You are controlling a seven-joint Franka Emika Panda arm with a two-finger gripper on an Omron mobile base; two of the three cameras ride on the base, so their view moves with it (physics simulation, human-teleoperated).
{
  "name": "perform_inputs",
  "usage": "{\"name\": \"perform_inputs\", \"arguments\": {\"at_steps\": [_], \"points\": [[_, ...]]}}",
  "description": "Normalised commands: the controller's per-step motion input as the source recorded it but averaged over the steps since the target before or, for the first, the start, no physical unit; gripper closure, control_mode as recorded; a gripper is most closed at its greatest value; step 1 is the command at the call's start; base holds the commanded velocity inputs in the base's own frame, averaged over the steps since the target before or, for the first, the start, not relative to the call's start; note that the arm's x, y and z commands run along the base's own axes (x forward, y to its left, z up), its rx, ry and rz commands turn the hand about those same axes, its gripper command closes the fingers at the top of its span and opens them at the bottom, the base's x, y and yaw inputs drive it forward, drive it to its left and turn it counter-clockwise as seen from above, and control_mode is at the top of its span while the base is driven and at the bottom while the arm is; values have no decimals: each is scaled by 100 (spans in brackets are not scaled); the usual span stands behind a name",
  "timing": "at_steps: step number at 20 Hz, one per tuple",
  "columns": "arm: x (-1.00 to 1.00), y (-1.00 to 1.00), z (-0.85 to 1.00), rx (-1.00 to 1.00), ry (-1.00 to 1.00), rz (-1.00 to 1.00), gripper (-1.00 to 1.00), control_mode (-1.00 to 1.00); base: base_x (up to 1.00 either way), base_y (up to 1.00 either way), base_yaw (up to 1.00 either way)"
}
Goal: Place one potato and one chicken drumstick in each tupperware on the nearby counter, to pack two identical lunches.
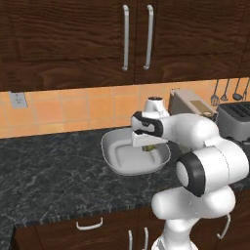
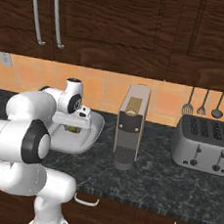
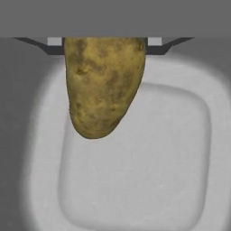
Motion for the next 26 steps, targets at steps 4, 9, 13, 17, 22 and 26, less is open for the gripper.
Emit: {"name": "perform_inputs", "arguments": {"at_steps": [4,9,13,17,22,26], "points": [[50,1,-19,-1,-8,0,100,-100,0,0,0],[15,1,-65,0,-1,0,100,-100,0,0,0],[-4,0,-12,0,-1,0,100,-100,0,0,0],[0,0,0,0,0,0,-100,-100,0,0,0],[0,0,0,0,0,0,-100,-100,0,0,0],[-2,0,1,0,0,1,-100,-100,0,0,0]]}}
